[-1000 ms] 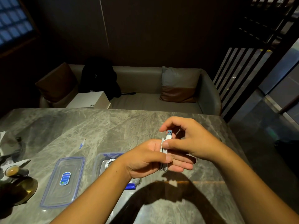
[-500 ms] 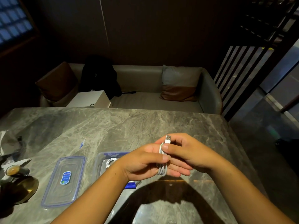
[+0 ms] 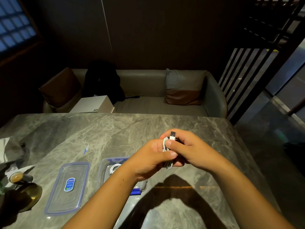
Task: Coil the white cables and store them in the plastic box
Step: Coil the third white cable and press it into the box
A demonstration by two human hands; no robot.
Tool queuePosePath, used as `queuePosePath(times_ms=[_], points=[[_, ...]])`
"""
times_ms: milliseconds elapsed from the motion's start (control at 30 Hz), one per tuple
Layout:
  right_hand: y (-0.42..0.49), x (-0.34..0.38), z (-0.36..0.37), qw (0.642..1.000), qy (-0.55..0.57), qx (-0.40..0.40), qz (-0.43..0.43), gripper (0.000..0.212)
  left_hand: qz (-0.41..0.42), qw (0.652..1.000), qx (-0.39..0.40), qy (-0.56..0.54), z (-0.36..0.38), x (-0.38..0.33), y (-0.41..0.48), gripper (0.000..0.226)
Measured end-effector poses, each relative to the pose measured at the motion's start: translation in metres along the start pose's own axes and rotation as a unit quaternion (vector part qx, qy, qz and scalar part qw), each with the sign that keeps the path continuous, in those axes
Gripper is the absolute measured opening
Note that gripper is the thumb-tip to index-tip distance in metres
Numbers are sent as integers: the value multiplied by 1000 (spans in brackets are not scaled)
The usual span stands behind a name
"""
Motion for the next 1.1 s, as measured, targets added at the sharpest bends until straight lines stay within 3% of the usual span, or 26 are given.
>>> queuePosePath(times_ms=[233,500,633,767,1100], points=[[-10,-1,-1,1000,-4,5,0,20,-64,985,37,-155,2,0,-8,48],[-16,-6,-3,999,16,-33,8,22,-29,997,52,-48,1,-1,-12,42],[-17,-10,0,998,4,-69,2,19,2,999,-20,35,2,-3,-13,35],[-21,-16,8,990,72,-116,30,14,42,986,-124,106,0,-6,-16,23],[-28,-20,32,970,132,-199,42,15,51,979,-142,137,-3,6,-20,21]])
Point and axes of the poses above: each hand's wrist, its own y-axis towards the middle knuckle, its own z-axis out of the palm, x = y × z, the point moved 1 cm from there along y, towards the middle knuckle, and after that the axes turned 1 degree about -z, right-handed, at the moved point
